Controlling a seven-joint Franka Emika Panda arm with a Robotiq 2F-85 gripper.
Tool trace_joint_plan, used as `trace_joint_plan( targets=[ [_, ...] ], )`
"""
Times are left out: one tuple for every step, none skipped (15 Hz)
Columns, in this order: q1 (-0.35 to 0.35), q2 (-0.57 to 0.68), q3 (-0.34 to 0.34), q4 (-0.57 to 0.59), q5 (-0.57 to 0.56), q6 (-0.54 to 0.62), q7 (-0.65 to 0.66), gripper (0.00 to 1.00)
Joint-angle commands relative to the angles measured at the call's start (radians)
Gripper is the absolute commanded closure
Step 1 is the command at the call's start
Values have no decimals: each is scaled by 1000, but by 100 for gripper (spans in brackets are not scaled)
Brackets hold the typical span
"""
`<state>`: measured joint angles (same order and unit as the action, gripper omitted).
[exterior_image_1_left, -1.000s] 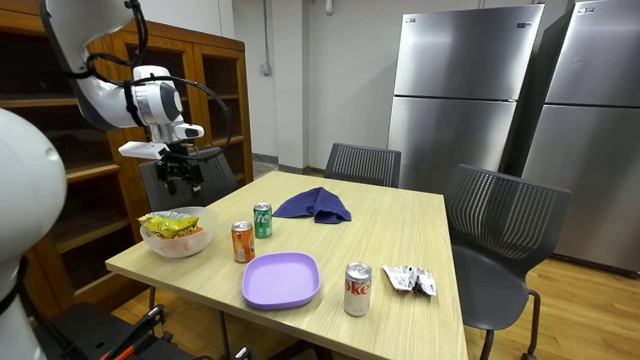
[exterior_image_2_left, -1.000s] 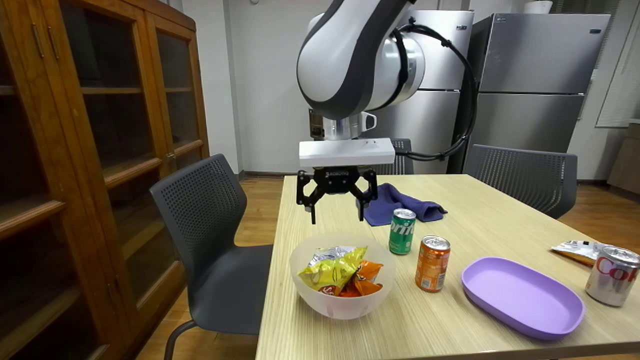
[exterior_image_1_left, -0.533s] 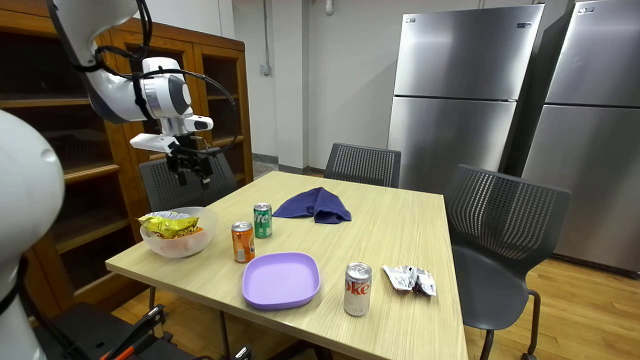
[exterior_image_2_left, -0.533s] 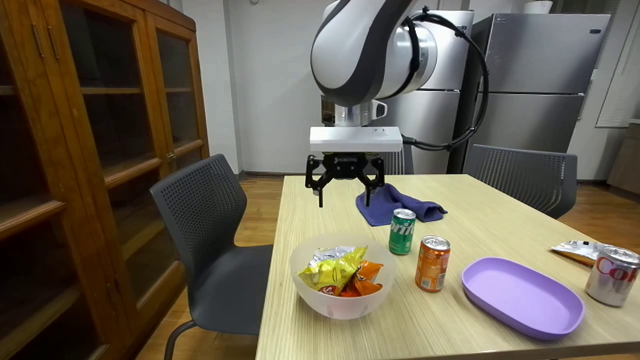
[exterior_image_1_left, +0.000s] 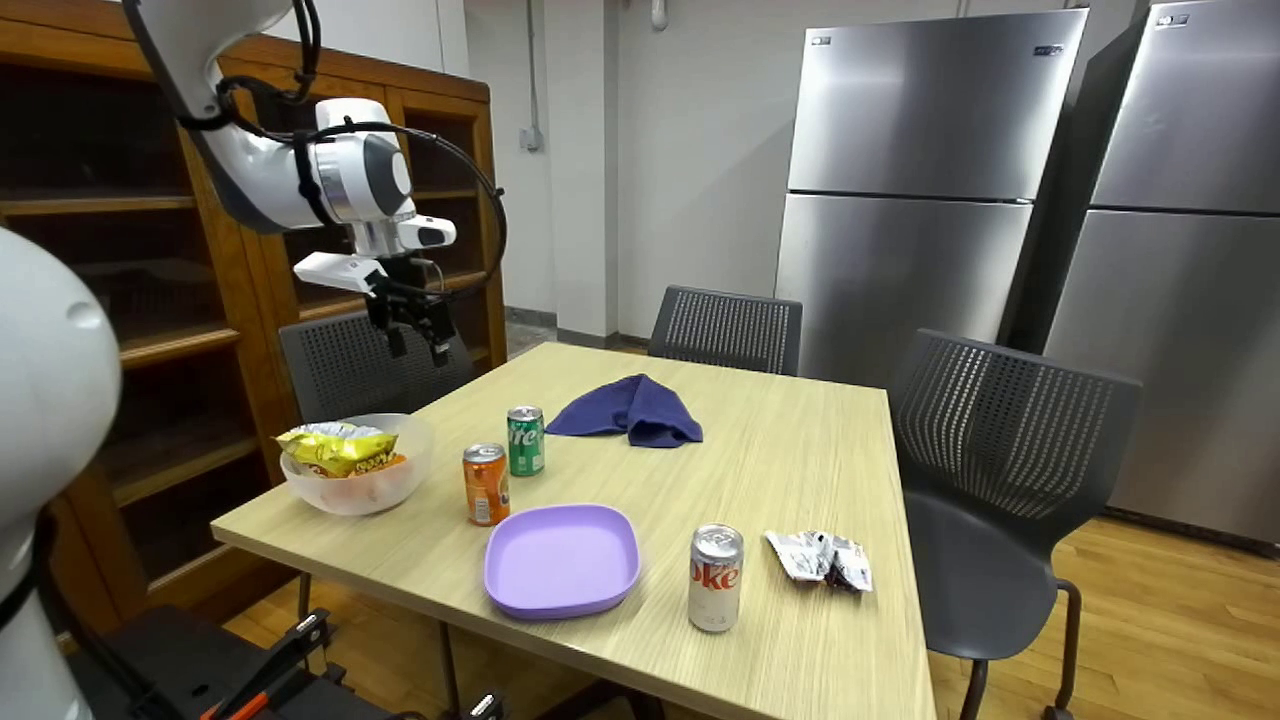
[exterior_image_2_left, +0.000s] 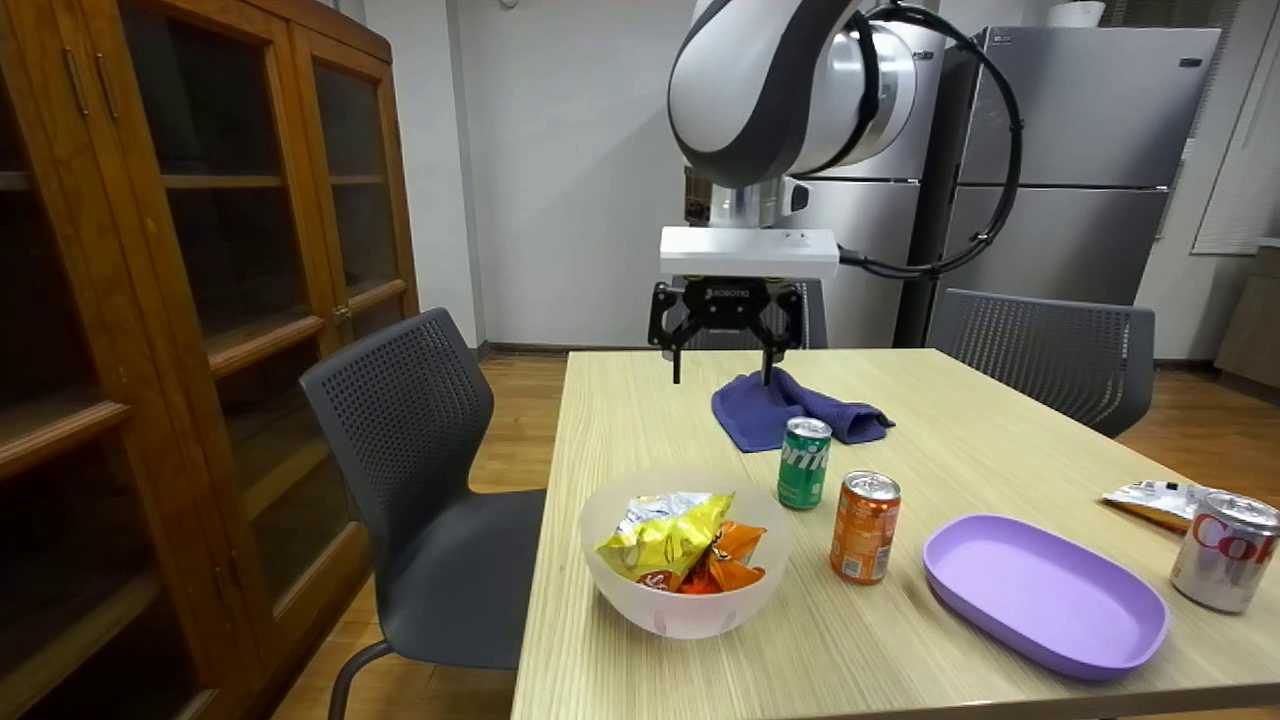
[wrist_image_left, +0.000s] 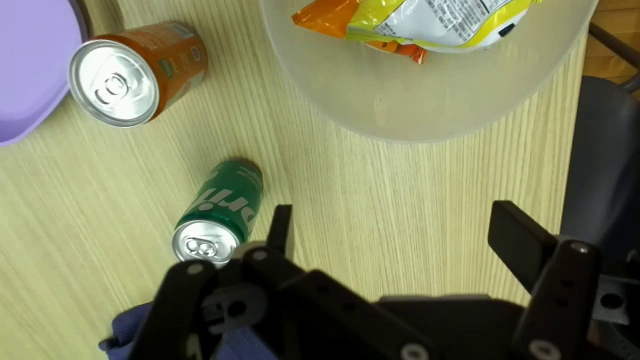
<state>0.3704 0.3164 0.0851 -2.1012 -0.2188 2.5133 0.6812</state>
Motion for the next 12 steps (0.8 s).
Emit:
trace_joint_plan(
  targets=[
    [-33, -47, -3, -44, 16, 20, -24, 0],
    [-38, -50, -10, -49, 11, 25, -17, 0],
    [-44, -54, -14, -54, 9, 28, -15, 0],
    [-51, -58, -19, -58, 8, 32, -13, 0],
    [-57, -62, -26, -63, 6, 36, -9, 0],
    [-64, -64, -30, -65, 10, 34, -11, 0],
    [-71, -66, -36, -67, 12, 32, -11, 0],
    [-78, -66, -41, -70, 11, 32, -10, 0],
    [-85, -65, -46, -73, 12, 31, -10, 0],
    [-90, -63, -51, -73, 12, 27, -7, 0],
    [-98, -59, -54, -71, 25, 24, -2, 0],
    [-102, -56, -60, -71, 25, 21, 2, 0]
  ],
)
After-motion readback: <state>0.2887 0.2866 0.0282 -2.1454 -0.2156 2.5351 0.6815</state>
